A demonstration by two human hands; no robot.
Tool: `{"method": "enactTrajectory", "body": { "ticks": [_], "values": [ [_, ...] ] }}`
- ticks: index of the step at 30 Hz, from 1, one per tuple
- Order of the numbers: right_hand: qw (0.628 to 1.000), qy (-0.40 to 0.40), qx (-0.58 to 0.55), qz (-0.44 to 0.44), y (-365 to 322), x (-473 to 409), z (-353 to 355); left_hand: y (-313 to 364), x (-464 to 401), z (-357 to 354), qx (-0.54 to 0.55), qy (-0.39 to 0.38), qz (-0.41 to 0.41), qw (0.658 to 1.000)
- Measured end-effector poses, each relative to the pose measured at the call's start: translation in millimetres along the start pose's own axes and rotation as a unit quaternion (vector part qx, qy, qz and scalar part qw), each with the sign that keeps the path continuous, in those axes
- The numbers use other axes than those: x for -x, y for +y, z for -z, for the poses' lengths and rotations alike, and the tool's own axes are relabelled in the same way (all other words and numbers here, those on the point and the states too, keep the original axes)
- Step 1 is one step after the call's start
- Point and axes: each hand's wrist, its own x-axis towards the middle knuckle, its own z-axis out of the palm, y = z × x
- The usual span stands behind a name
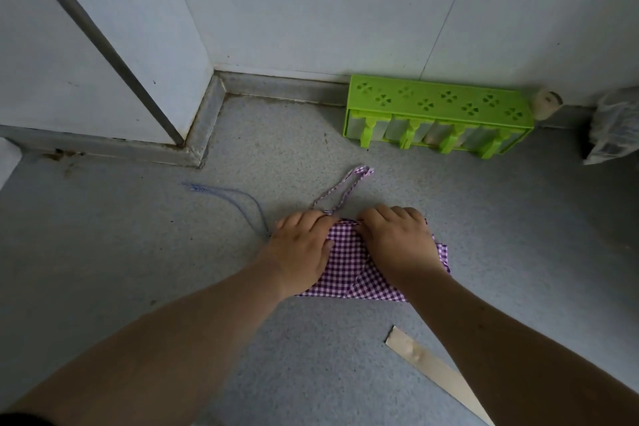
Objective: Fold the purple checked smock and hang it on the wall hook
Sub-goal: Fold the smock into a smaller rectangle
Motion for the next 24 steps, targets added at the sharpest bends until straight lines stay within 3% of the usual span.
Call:
{"method": "enactTrajectory", "body": {
  "ticks": [6,13,15,17,19,24],
  "values": [
    [1.0,-0.004,-0.006,-0.004,7.9,-2.3,-2.9,-0.8,-5.2,-9.3,0.035,0.059,0.033,0.997],
    [0.996,-0.044,-0.016,-0.08,2.4,-19.5,0.8,0.4,-11.1,-9.8,0.032,0.055,0.053,0.997],
    [0.997,-0.002,0.036,-0.063,-5.8,-16.1,1.1,-0.5,-10.8,-11.9,0.024,0.072,0.052,0.996],
    [0.999,0.042,0.017,-0.022,-21.3,-7.9,1.2,-1.3,-11.7,-14.3,0.014,0.09,0.048,0.995],
    [1.0,0.021,-0.022,-0.001,-33.8,1.6,-3.4,-2.4,-12.3,-17.6,0.016,0.112,0.044,0.993],
    [0.992,-0.012,-0.059,-0.108,-22.7,11.2,-16.1,-4.9,-10.1,-20.5,0.046,0.14,0.054,0.988]
  ]
}}
